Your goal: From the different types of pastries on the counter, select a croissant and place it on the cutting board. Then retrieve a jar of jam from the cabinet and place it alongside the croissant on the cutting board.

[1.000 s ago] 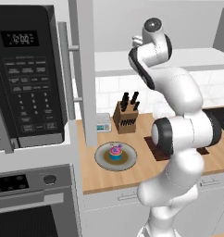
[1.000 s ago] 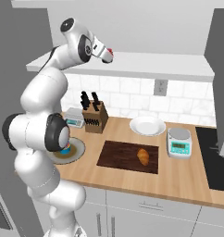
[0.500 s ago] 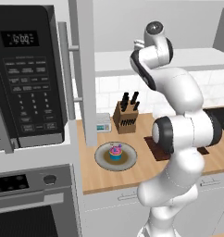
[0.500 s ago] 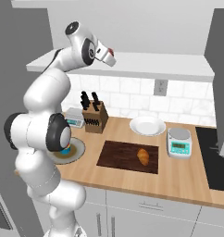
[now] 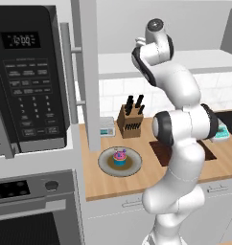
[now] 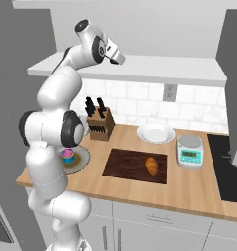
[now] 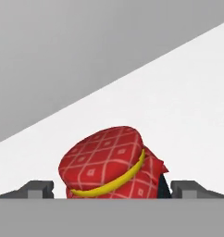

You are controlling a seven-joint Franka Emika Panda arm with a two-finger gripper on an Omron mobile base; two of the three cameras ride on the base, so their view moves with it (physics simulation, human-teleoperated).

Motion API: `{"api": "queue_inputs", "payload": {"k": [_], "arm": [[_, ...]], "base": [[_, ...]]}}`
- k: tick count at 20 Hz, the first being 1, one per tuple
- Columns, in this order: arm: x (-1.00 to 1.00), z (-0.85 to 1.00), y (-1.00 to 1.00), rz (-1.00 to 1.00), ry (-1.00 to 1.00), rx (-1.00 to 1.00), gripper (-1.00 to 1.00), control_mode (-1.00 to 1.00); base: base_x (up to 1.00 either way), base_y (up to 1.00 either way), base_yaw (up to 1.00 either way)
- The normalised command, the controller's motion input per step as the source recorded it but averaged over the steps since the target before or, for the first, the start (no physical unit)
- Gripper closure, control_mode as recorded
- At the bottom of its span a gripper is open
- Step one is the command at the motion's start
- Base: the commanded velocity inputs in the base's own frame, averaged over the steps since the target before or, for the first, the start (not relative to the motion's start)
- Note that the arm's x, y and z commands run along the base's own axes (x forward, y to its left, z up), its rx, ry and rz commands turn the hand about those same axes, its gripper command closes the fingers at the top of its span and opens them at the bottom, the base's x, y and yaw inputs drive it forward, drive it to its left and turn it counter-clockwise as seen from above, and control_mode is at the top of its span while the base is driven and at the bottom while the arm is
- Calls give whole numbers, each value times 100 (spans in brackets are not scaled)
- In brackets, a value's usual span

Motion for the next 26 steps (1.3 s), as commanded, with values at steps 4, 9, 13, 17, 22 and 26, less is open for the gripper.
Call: {"api": "queue_inputs", "payload": {"k": [4, 9, 13, 17, 22, 26], "arm": [[18, -44, 0, 3, 6, 0, -100, -100], [0, -39, 0, 6, 0, 0, 100, -100], [0, -37, 0, 4, 1, 0, 100, -100], [0, -18, 0, 3, 0, 0, 100, -100], [-18, -10, 0, 6, -2, -1, 100, -100], [-63, -21, 0, 20, -21, -4, 100, -100]], "base": [[0, 0, 0], [0, 0, 0], [0, 0, 0], [0, 0, 0], [0, 0, 0], [0, 0, 0]]}}
